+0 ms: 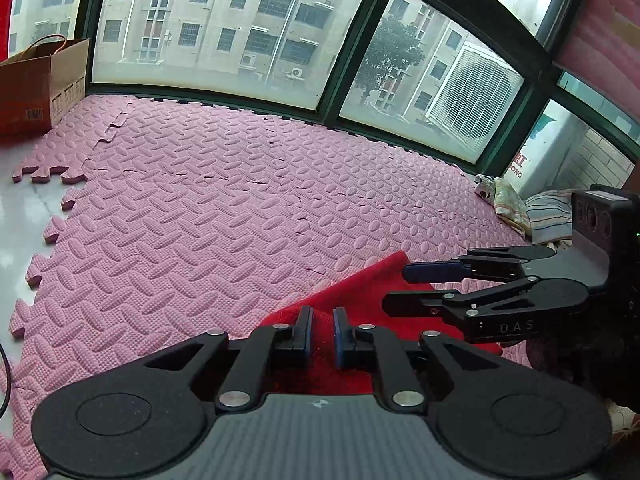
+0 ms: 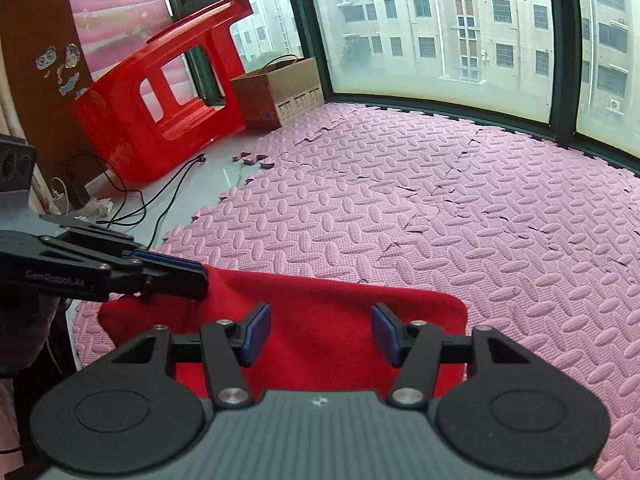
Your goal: Fold clothes
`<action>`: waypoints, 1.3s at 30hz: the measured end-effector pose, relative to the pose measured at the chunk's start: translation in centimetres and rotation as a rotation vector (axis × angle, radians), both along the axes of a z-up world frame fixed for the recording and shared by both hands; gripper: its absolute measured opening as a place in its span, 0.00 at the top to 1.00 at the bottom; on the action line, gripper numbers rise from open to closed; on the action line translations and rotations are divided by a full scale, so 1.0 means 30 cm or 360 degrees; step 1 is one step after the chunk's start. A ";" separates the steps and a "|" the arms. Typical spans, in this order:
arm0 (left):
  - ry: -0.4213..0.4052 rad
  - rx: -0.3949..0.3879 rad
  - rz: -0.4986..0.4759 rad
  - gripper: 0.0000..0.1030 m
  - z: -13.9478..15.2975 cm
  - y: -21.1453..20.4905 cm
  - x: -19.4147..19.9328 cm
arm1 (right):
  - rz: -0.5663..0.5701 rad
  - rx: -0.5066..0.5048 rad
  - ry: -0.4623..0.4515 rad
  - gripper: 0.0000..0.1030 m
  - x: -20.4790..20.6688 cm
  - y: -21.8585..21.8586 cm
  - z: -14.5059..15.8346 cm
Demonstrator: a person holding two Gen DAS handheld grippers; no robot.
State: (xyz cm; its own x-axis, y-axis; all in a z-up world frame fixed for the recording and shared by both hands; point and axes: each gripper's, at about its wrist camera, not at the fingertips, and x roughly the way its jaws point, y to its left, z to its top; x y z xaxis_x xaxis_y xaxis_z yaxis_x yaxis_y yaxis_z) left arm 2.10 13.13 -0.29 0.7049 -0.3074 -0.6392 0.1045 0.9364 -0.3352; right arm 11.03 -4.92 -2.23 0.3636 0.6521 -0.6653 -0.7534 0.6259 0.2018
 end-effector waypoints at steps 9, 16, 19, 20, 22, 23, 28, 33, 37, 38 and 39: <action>0.0003 0.0005 0.0023 0.88 -0.003 -0.002 -0.020 | 0.0262 -0.0019 -0.0086 0.46 -0.205 0.114 -0.024; -0.0066 0.0039 0.0093 0.88 0.011 -0.016 -0.075 | 0.0244 -0.0003 -0.0124 0.47 -0.227 0.078 -0.007; -0.0144 0.0057 0.0168 0.85 0.039 -0.025 -0.128 | 0.0180 0.0030 -0.0087 0.46 -0.196 0.001 0.027; -0.0155 0.0057 0.0204 0.78 0.044 -0.027 -0.142 | 0.0148 0.0039 -0.0068 0.46 -0.178 -0.026 0.032; -0.0174 0.0058 0.0277 0.66 0.053 -0.030 -0.166 | 0.0071 0.0047 -0.0040 0.44 -0.140 -0.078 0.038; -0.0175 0.0064 0.0317 0.60 0.055 -0.032 -0.174 | 0.0028 0.0045 -0.0032 0.43 -0.119 -0.105 0.038; -0.0101 0.0015 0.0521 0.35 0.037 -0.018 -0.186 | -0.0192 0.0083 0.0125 0.40 0.012 -0.214 -0.022; 0.0052 -0.0086 0.0624 0.23 -0.020 0.005 -0.189 | -0.0310 0.0191 0.0357 0.40 0.095 -0.281 -0.109; 0.0139 -0.0096 0.0656 0.21 -0.059 0.014 -0.186 | -0.0327 0.0220 0.0396 0.40 0.115 -0.285 -0.155; 0.0161 -0.0106 0.0661 0.21 -0.070 0.019 -0.182 | -0.0327 0.0226 0.0409 0.40 0.118 -0.284 -0.165; 0.0183 -0.0124 0.0667 0.21 -0.079 0.026 -0.178 | -0.0326 0.0232 0.0423 0.40 0.122 -0.284 -0.174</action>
